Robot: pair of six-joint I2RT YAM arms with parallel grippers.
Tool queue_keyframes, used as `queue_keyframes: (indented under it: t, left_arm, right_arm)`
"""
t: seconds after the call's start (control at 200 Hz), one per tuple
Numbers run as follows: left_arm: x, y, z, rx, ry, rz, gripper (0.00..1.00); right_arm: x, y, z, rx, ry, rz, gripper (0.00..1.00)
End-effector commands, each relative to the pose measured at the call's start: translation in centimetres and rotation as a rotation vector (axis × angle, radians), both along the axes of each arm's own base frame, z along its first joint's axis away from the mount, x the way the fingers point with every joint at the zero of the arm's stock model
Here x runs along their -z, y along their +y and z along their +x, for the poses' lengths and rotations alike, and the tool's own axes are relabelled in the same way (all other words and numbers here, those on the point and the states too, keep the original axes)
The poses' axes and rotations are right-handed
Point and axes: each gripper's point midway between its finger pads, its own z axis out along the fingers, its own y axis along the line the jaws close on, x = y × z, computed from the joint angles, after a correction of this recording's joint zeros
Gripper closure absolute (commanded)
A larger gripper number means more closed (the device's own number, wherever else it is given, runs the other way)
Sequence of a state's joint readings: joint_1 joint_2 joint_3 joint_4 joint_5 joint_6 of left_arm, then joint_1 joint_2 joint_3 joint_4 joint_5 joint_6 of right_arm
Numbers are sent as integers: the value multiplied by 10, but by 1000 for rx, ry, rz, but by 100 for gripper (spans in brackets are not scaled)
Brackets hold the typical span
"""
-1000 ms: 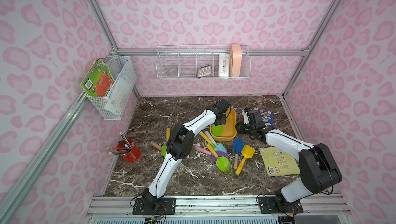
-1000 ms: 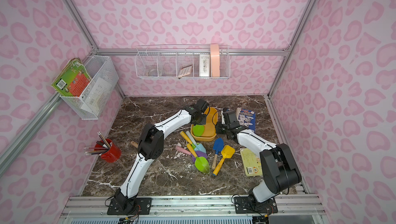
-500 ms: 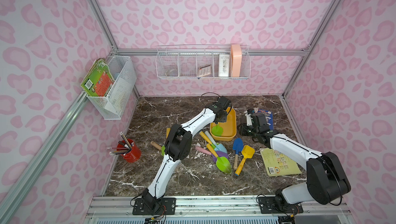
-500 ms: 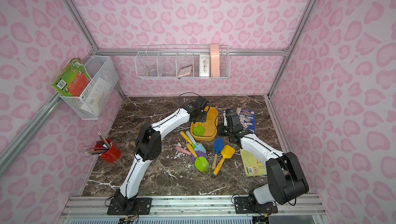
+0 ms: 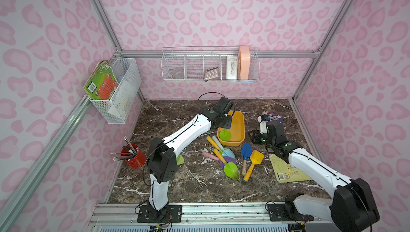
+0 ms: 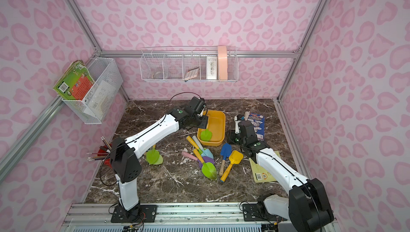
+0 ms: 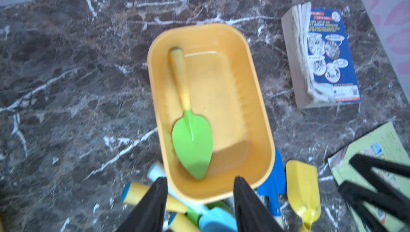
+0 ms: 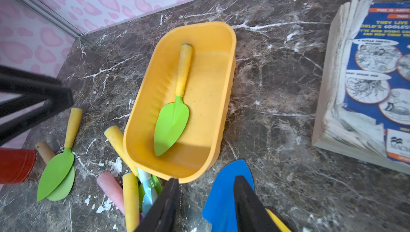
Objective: Put the shovel into the storage box
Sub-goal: Place the shovel in the storage box, then pick up the shovel from the center of the board.
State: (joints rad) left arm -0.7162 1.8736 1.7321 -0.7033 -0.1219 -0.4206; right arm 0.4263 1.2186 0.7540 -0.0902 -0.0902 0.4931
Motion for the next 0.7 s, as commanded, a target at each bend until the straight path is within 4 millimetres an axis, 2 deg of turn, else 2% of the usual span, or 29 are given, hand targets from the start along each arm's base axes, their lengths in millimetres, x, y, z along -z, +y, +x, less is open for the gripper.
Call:
queue_keyframes:
  t: [0.0, 0.11, 0.135, 0.33, 0.47, 0.695]
  left_arm:
    - [-1, 12, -20, 13, -7, -25, 43]
    - [-2, 27, -41, 20, -3, -45, 40]
    - [8, 33, -49, 16, 20, -34, 40]
    - [27, 53, -91, 14, 73, -90, 38]
    - [33, 58, -113, 30, 60, -129, 39]
    - [45, 46, -134, 75, 26, -137, 40]
  right_arm:
    - [1, 2, -10, -18, 9, -15, 53]
    - [4, 4, -20, -29, 24, -28, 50]
    - [4, 5, -22, -31, 27, -30, 49]
    - [9, 2, -45, -28, 60, -57, 48]
    - [24, -7, -60, -7, 104, -68, 48]
    - [55, -20, -87, 29, 206, -84, 47]
